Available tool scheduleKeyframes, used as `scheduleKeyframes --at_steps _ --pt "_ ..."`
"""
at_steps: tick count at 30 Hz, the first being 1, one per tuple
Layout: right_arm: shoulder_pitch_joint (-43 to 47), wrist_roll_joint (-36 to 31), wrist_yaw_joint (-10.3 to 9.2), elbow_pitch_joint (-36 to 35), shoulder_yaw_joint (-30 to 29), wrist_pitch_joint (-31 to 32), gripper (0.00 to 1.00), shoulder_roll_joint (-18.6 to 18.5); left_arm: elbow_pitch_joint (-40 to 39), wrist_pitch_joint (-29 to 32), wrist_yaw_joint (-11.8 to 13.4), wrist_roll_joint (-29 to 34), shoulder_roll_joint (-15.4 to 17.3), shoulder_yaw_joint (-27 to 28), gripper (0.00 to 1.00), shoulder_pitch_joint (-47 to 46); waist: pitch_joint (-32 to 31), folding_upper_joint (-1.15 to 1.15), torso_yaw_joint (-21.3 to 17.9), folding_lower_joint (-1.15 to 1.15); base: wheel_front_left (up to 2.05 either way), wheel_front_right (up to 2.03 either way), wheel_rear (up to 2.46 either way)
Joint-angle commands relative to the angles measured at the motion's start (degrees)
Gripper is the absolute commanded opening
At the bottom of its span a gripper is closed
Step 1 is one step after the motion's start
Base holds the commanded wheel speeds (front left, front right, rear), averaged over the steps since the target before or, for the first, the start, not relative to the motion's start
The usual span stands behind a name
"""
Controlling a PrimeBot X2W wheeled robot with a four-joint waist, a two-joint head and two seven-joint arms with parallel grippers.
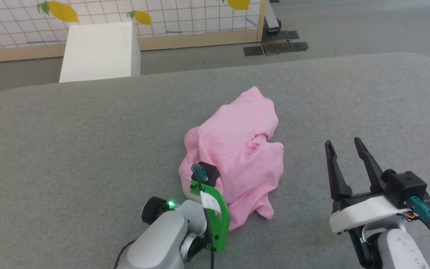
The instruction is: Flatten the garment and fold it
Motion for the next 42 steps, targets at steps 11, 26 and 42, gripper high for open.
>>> scheduleKeyframes --at_steps 11,26,42 --pt "1.63 -0.06 -0.09 -0.48 0.18 0.76 1.0 0.05 -9.4 -24.2 2.09 -3.78 -0.23 7.85 1.0 3.97 -3.12 -0.01 4.68 0.0 0.0 0.0 0.0" --pt "3.55 -0.54 -0.09 -2.55 0.65 6.42 1.0 0.05 -27.75 -42.35 6.11 3.32 3.8 26.25 1.0 19.76 -2.97 -0.01 11.9 0.0 0.0 0.0 0.0" --pt "2.42 0.49 -0.09 5.78 -5.37 30.29 1.0 0.05 -31.42 -42.38 -0.73 13.2 -0.31 32.68 1.0 24.48 1.06 -0.01 17.09 0.0 0.0 0.0 0.0"
